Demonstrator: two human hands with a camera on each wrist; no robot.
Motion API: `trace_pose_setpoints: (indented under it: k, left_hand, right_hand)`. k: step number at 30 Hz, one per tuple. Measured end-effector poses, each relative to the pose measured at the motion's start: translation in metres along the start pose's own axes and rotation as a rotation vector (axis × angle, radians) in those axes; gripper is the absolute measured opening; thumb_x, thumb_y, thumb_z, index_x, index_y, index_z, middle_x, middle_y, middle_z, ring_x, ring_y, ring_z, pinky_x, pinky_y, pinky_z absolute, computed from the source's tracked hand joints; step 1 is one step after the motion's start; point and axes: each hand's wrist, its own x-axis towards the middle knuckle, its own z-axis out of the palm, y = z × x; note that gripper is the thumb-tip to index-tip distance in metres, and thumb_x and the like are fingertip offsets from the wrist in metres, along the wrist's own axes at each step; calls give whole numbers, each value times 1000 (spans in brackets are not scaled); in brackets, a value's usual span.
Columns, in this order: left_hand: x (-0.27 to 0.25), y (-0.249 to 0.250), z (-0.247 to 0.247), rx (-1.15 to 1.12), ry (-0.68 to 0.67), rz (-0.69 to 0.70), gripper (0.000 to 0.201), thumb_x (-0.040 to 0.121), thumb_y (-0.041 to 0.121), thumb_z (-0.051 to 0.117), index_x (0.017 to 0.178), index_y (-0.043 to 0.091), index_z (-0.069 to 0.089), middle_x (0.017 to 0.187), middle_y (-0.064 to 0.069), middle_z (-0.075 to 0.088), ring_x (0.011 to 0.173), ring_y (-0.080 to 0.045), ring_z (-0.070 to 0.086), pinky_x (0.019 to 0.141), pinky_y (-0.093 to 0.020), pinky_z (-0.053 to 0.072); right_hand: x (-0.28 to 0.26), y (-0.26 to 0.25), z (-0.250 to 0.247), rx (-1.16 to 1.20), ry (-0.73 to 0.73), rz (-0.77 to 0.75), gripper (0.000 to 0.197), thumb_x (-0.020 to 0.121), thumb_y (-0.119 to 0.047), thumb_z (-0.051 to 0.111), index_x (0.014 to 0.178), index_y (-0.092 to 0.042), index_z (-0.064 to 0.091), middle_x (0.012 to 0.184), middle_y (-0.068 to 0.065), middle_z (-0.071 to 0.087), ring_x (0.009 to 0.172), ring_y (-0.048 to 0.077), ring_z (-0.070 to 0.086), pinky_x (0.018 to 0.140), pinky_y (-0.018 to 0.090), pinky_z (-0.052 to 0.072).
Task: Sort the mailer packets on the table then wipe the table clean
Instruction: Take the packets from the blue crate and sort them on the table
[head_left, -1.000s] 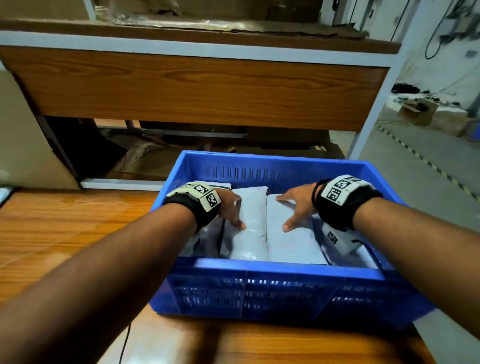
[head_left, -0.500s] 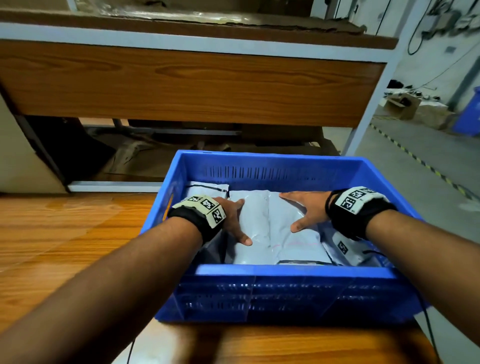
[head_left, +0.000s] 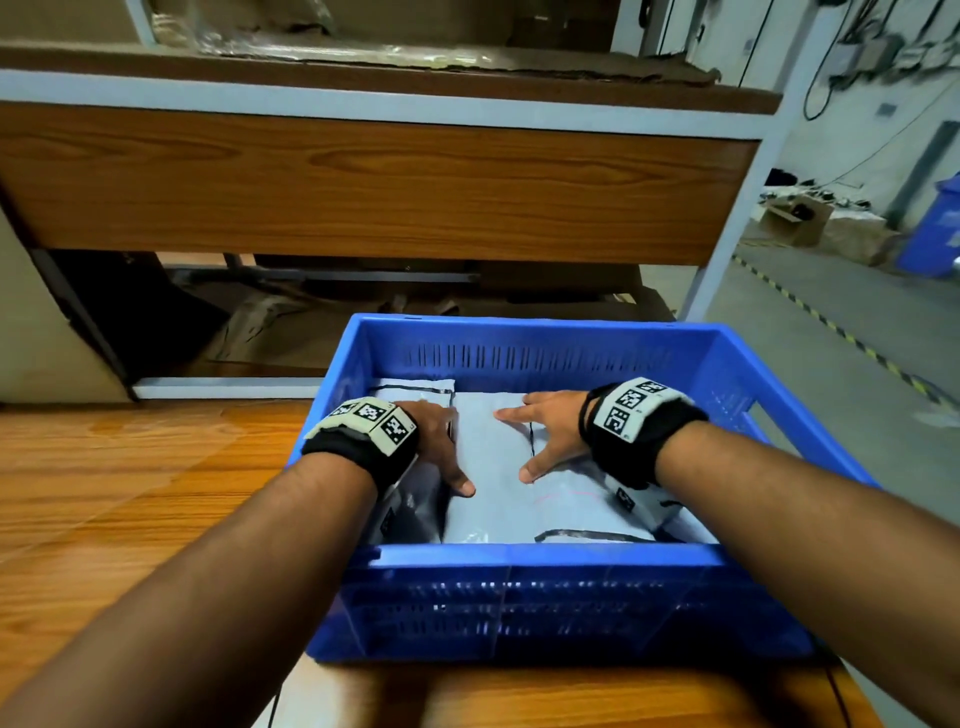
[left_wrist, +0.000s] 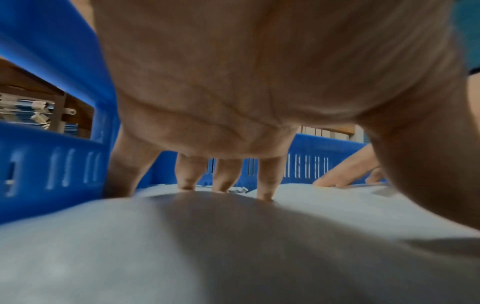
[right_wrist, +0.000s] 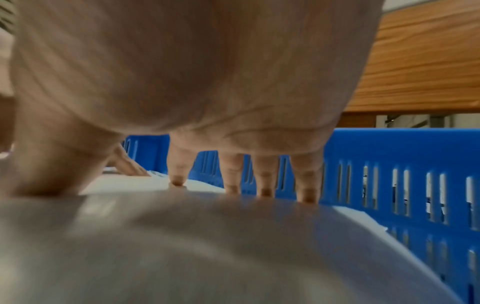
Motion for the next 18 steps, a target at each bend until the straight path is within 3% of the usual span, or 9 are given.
trace_pose_setpoints:
  k: [2, 6, 9, 14, 18]
  left_hand:
    - [3, 1, 3, 31, 21, -24, 130, 51, 67, 81, 152, 39, 2, 161, -9, 6, 146, -36, 10, 117, -51, 17]
    - [3, 9, 9, 79, 25, 32, 131, 48, 79, 73, 147, 49, -7, 160, -10, -11, 145, -41, -9, 113, -62, 10]
    - [4, 14, 11, 117, 20, 58, 130, 45, 79, 74, 144, 55, -7, 159, -9, -14, 144, -42, -12, 111, -65, 10]
    - [3, 17, 12, 149, -11, 64, 125, 50, 73, 77, 144, 57, -4, 160, -11, -8, 145, -40, -5, 114, -61, 10]
    - [0, 15, 10, 158, 0, 42, 126, 49, 73, 78, 144, 56, -2, 160, -11, 0, 145, -39, 5, 115, -57, 15]
  right_hand:
    - [-2, 1, -1, 27, 16, -16, 97, 76, -64, 66, 151, -42, 9, 159, 4, 15, 145, 26, 18, 115, 40, 18]
    - [-18, 22, -5, 137, 79, 7, 101, 70, -63, 72, 151, -38, 16, 156, 0, 22, 143, 23, 24, 114, 40, 21]
    - [-30, 43, 3, 108, 52, 60, 99, 70, -63, 73, 150, -38, 21, 153, 2, 26, 140, 24, 27, 113, 38, 23]
    - [-29, 56, 26, 180, 23, 30, 98, 72, -63, 70, 150, -45, 13, 162, 0, 5, 148, 21, 11, 118, 36, 11]
    - [-28, 55, 23, 162, 58, -1, 98, 73, -63, 70, 150, -44, 13, 162, -4, 1, 148, 21, 8, 118, 37, 10]
